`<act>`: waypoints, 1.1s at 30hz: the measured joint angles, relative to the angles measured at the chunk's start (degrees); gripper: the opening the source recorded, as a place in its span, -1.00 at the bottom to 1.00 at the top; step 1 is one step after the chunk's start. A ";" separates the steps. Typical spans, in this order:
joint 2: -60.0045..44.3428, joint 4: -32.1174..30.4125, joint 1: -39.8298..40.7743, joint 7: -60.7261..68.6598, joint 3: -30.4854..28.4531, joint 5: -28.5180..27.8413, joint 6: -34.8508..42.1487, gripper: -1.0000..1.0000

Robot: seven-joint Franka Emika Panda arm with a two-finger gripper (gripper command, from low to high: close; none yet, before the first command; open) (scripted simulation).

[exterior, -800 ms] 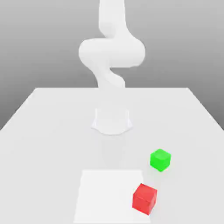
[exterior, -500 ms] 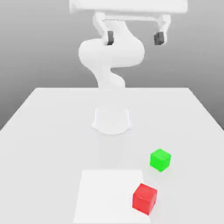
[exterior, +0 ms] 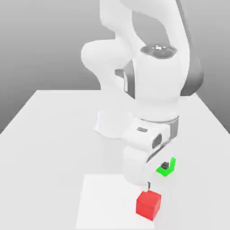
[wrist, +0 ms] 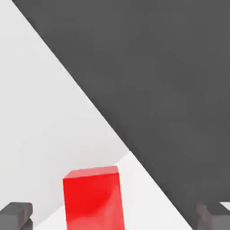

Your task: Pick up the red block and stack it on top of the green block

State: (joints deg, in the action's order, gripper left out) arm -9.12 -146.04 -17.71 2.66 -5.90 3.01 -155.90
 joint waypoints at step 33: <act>24.43 -25.34 -8.74 -12.08 13.68 2.23 -0.14 -1.00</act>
State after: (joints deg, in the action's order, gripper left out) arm 15.32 -171.38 -26.45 -9.42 7.78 5.24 -156.04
